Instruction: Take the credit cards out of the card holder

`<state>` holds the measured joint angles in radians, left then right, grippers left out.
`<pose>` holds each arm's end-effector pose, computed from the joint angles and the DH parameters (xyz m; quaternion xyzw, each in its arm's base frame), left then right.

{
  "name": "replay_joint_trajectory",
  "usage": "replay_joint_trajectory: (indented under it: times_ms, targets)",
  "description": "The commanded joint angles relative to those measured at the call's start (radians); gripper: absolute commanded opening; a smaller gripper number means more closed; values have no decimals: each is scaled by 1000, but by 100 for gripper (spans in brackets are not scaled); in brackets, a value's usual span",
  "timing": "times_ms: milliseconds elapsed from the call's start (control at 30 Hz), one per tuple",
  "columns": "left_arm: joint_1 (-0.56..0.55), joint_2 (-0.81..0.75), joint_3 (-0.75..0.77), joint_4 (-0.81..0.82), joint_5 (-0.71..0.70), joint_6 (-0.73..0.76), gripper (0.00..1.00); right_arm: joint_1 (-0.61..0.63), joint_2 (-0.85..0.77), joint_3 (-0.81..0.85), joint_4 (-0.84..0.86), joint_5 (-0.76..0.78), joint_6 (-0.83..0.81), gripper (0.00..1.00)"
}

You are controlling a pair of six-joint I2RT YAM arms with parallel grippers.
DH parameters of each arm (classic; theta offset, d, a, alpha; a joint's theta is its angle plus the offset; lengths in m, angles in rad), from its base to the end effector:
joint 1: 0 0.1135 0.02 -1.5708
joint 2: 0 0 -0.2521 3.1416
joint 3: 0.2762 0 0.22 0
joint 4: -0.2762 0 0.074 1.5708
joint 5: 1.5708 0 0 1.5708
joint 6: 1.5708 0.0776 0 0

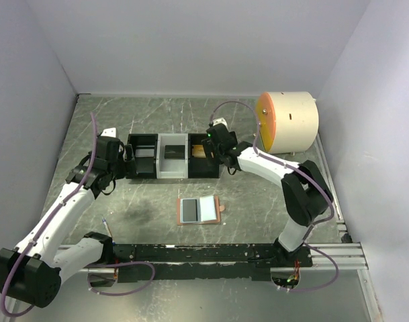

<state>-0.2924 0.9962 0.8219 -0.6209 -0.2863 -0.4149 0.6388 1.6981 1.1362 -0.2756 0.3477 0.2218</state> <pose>0.2034 -0.0383 0.2415 -0.1099 0.9113 -0.0057 0.3969 0.3059 0.1943 0.1924 -0.1296 0.9124 0.0005 0.3883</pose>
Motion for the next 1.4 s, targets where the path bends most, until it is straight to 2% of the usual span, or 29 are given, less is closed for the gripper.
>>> replay_joint_trajectory:
  times_ms: [0, 167, 433, 600, 767, 933, 1067, 1167, 1267, 1367]
  targets:
    - [2, -13, 24, 3, 17, 12, 96, -5, 63, 47, -86, 68, 48, 76]
    - [2, -6, 24, 3, 20, 13, 96, -46, 76, 53, -97, 115, 33, 76]
    - [3, -7, 20, 16, 53, 22, 95, -80, 30, 64, -100, 4, -4, 76]
    - [2, -14, 19, 16, 53, 20, 95, -80, -91, 25, -105, -52, 48, 76]
    - [2, -19, 21, 15, 40, 21, 95, -65, -290, -115, -13, -257, 167, 75]
    - [2, -30, 20, 16, 38, 17, 94, 38, -431, -340, 134, -394, 366, 72]
    - [1, -39, 12, 27, 60, 20, 93, 138, -483, -474, 264, -418, 484, 69]
    - [2, -38, 11, 29, 71, 21, 93, 196, -479, -511, 312, -409, 535, 69]
    - [1, -40, 14, 30, 72, 22, 93, 225, -472, -556, 356, -413, 582, 72]
    - [-1, -46, 10, 33, 83, 23, 93, 240, -507, -638, 470, -419, 645, 76]
